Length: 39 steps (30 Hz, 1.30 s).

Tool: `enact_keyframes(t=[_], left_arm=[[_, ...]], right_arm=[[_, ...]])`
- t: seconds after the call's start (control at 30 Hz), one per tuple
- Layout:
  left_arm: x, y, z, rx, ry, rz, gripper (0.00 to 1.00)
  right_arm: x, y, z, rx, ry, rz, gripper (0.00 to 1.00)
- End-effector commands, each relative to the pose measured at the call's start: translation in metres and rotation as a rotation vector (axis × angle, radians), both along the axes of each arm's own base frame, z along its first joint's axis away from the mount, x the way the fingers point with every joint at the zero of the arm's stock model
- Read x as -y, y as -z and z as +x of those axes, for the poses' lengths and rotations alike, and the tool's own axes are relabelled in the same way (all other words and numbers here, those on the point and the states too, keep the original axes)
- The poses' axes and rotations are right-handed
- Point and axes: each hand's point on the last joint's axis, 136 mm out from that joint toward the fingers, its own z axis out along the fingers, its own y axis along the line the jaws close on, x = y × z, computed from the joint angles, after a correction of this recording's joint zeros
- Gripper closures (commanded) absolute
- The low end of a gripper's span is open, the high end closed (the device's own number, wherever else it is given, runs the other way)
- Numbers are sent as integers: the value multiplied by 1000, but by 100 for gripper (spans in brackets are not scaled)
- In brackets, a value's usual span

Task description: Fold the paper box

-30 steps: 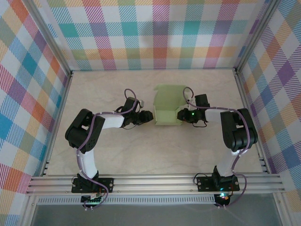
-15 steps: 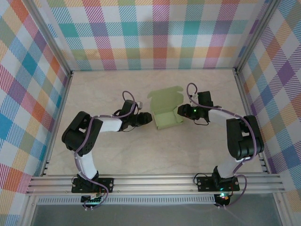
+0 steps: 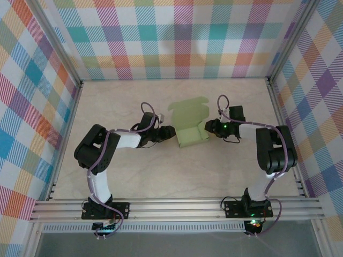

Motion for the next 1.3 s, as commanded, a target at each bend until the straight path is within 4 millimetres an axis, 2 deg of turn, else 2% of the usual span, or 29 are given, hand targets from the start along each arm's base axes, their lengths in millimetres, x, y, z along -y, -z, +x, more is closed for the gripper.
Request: enact_keyframes(t=[0.0, 0.27, 0.43, 0.53, 0.8, 0.9, 0.97, 1.2, 1.27], left_arm=[[13, 2, -5, -25, 37, -28, 52], [9, 24, -7, -93, 32, 30, 55], [9, 30, -8, -109, 36, 41, 55], [10, 29, -8, -109, 43, 42, 55], [14, 24, -9, -102, 58, 47, 55], [11, 22, -9, -91, 46, 55, 55], [8, 21, -9, -81, 42, 64, 55], [2, 20, -10, -71, 25, 81, 55], [-1, 19, -9, -67, 17, 82, 55]], right_arm=[[-2, 1, 3, 0, -14, 24, 62], [-3, 14, 3, -26, -12, 30, 64], [3, 16, 4, -32, 4, -12, 70], [7, 17, 2, -35, 5, -61, 78], [18, 22, -8, -34, -10, -371, 81], [26, 23, -11, -52, -9, -495, 88], [30, 22, -12, -64, -21, -578, 99], [36, 15, -13, -88, -100, -848, 100], [38, 20, -14, -116, -108, -920, 100]])
